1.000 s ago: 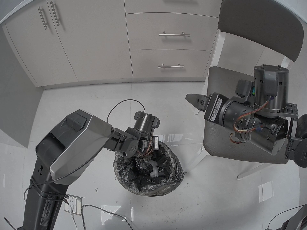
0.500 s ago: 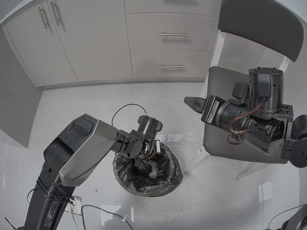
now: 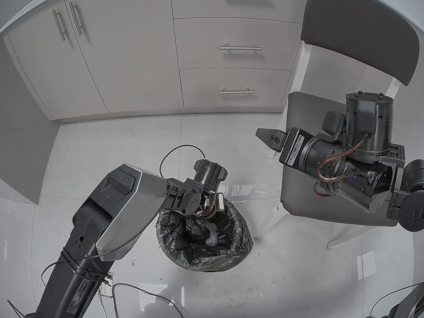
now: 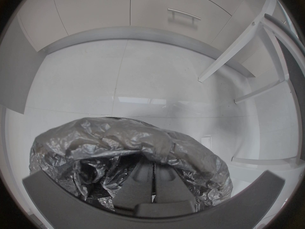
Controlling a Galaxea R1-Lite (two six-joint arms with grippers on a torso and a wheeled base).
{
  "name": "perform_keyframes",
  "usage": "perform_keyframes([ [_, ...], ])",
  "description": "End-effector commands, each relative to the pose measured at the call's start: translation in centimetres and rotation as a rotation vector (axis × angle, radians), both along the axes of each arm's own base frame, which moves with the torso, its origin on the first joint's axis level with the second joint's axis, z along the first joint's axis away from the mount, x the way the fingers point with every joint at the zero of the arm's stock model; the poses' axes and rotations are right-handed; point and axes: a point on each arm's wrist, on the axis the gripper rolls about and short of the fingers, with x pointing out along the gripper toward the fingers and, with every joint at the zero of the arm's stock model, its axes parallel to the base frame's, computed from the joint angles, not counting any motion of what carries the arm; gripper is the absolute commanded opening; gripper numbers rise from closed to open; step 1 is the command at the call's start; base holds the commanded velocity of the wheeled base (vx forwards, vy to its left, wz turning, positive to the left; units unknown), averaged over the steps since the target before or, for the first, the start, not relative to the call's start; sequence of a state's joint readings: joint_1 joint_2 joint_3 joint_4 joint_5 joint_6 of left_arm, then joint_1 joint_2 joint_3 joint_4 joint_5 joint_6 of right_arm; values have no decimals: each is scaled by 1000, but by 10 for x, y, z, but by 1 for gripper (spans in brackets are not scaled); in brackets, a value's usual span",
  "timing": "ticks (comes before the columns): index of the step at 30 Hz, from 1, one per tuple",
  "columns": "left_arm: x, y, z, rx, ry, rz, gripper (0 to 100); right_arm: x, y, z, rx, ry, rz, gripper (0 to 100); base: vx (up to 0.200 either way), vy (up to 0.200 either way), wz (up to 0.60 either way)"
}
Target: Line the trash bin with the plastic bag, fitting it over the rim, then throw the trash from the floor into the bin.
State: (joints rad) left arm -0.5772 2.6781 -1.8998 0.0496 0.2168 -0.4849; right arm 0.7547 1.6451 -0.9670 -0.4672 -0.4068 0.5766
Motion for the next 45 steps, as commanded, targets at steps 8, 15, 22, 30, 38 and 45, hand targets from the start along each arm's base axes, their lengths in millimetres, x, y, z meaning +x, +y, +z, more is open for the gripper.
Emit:
perform_keyframes([
  [8,7,-2,-13,-12,33,12,0,4,0,-4,-11,8,-7,100,0,0,0],
  [15,3,-1,-21,14,58,1,0,4,0,-4,-11,8,-7,100,0,0,0],
  [22,6,6,-31,26,75,12,0,4,1,-4,-12,9,-7,100,0,0,0],
  [30,14,25,-37,37,124,36,0,4,1,-5,-13,10,-7,100,0,0,0],
  [38,20,38,-37,13,189,31,0,6,3,-7,-16,16,-7,100,0,0,0],
  [45,6,42,-64,51,370,0,0,6,2,-7,-8,5,-7,100,0,0,0],
])
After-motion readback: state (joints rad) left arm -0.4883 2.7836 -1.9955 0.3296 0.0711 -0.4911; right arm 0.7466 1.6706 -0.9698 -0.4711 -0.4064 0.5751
